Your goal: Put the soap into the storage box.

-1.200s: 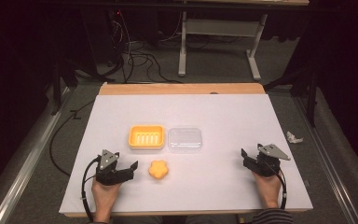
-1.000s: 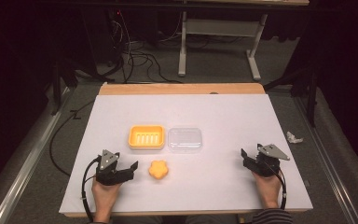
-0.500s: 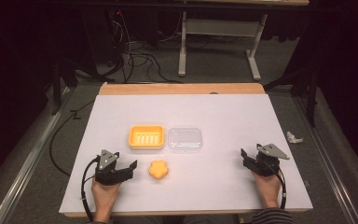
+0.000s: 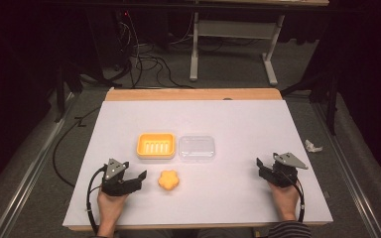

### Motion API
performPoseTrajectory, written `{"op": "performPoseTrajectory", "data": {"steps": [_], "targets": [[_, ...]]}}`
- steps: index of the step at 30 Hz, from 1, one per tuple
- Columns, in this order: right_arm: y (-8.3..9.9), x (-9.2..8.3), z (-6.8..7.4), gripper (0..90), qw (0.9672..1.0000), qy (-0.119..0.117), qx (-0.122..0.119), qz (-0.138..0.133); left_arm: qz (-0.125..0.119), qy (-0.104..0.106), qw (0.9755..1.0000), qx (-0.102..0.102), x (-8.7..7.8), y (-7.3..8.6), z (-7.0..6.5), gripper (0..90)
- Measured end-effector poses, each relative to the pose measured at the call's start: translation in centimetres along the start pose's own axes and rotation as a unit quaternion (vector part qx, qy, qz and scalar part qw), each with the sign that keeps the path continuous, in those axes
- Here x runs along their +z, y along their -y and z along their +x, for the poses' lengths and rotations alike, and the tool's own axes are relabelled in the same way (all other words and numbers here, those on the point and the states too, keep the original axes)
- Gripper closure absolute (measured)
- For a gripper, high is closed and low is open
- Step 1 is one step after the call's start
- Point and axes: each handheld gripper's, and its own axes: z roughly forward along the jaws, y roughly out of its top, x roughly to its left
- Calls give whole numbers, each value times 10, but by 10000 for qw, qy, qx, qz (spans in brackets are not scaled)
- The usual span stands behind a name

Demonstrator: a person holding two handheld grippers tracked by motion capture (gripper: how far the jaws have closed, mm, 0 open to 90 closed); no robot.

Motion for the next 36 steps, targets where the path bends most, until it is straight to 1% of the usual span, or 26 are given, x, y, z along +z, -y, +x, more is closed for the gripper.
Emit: {"op": "performPoseTrajectory", "data": {"steps": [3,6,11,15,18,23,29,36], "targets": [[0,0,0,332,10000,-5,-8,12,41,0,10000,37,0,0,-1,234],[0,0,0,332,10000,-12,1,8,71,-47,9999,104,-1,-1,-3,231],[0,0,0,332,10000,-10,-11,19,52,1,9999,138,-3,-4,-6,222],[0,0,0,332,10000,4,17,15,30,100,9999,108,-5,-5,-8,212],[0,1,0,332,10000,-3,-12,31,37,199,9997,150,-8,-8,-12,193],[0,1,0,333,10000,4,-9,47,64,275,9994,202,-9,-11,-15,176],[0,1,0,333,10000,18,-10,53,87,393,9990,193,-8,-12,-20,169],[0,1,1,334,10000,24,3,61,150,522,9981,301,-7,-16,-30,162]]}}
